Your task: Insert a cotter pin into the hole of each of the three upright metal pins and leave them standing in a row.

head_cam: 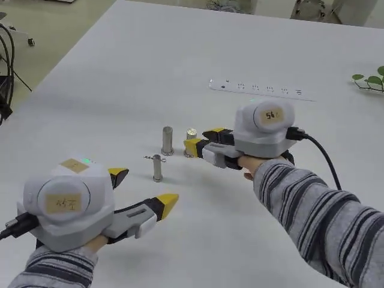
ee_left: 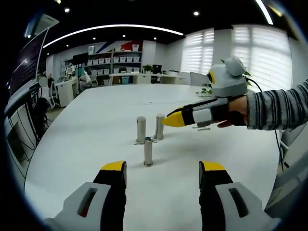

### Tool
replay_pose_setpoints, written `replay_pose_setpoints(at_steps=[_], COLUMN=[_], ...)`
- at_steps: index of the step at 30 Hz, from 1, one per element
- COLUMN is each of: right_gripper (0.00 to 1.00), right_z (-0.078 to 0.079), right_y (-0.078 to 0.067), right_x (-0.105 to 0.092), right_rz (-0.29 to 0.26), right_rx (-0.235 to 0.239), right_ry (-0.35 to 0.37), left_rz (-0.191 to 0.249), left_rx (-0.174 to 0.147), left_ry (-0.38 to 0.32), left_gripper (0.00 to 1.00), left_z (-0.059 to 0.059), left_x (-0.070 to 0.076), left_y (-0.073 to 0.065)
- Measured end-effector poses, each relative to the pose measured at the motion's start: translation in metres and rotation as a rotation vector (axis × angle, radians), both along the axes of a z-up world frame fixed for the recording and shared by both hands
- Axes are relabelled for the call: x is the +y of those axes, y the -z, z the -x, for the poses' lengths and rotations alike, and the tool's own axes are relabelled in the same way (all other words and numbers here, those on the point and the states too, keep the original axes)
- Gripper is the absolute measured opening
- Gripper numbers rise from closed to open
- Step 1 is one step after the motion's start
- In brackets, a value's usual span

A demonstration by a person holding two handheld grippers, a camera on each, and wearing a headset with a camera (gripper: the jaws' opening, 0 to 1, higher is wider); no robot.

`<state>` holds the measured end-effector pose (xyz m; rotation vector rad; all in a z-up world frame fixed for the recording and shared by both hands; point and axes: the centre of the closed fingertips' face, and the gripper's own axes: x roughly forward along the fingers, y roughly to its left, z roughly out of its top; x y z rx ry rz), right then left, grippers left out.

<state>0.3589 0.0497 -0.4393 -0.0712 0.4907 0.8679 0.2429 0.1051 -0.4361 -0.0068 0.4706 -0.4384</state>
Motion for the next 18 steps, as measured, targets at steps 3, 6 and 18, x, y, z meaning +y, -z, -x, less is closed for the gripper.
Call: replay_pose_setpoints(at_steps=[3,6,18], right_gripper=[0.20,0.19,0.11], right_z=[-0.002,-0.003,-0.009], right_y=[0.003,0.004,0.010], right_x=[0.003,0.006,0.015], right_rz=[0.008,0.008,0.018], right_rx=[-0.003,-0.003,-0.004], right_ry=[-0.007,-0.011,-0.006], left_rz=[-0.004,0.006,0.016], left_rx=[0.003,0.003,0.004], left_ry=[-0.004,-0.007,-0.018], left_gripper=[0.59,0.59,0.61], left_z=[0.001,0.002,-0.001], left_x=[0.001,0.000,0.001], left_y=[0.000,0.000,-0.001])
